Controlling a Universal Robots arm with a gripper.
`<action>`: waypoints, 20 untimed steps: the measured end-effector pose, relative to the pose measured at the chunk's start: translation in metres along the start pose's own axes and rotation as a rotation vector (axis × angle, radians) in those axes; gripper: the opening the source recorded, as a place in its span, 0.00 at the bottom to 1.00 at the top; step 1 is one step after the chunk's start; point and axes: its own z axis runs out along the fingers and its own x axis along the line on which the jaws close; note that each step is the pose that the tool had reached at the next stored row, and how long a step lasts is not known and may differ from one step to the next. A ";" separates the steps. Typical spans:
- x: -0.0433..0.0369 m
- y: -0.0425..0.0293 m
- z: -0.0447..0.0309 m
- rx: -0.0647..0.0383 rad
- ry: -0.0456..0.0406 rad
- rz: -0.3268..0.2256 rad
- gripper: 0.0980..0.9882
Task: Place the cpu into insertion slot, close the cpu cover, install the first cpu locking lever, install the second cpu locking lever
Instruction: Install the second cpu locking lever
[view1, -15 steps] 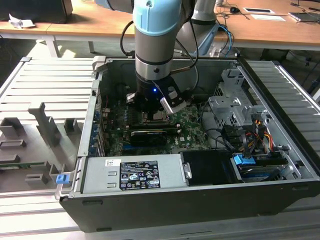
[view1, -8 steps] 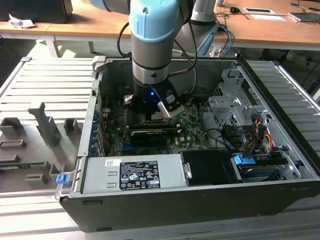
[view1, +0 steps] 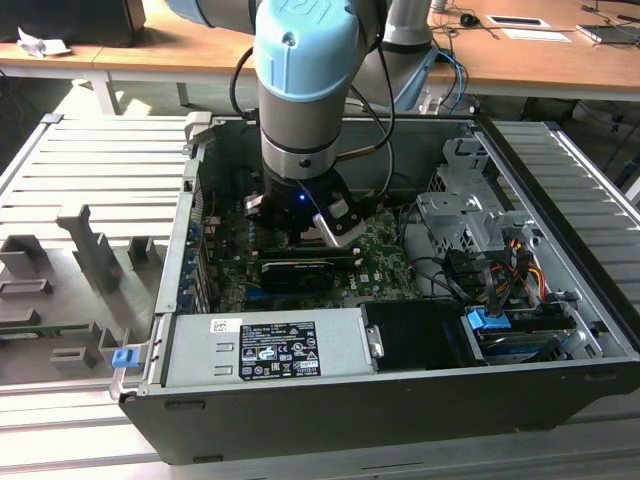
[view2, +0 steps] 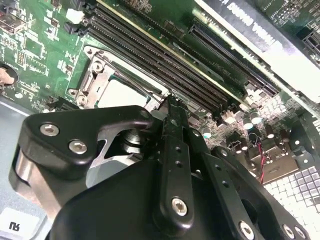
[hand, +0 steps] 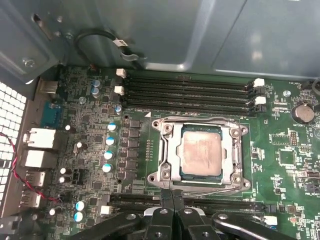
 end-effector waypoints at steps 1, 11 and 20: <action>0.0009 -0.0004 0.0000 -0.006 -0.0004 0.000 0.01; 0.0077 -0.0052 0.0182 -0.033 -0.0023 0.000 0.01; 0.0161 -0.0077 0.0292 -0.079 -0.0054 0.000 0.01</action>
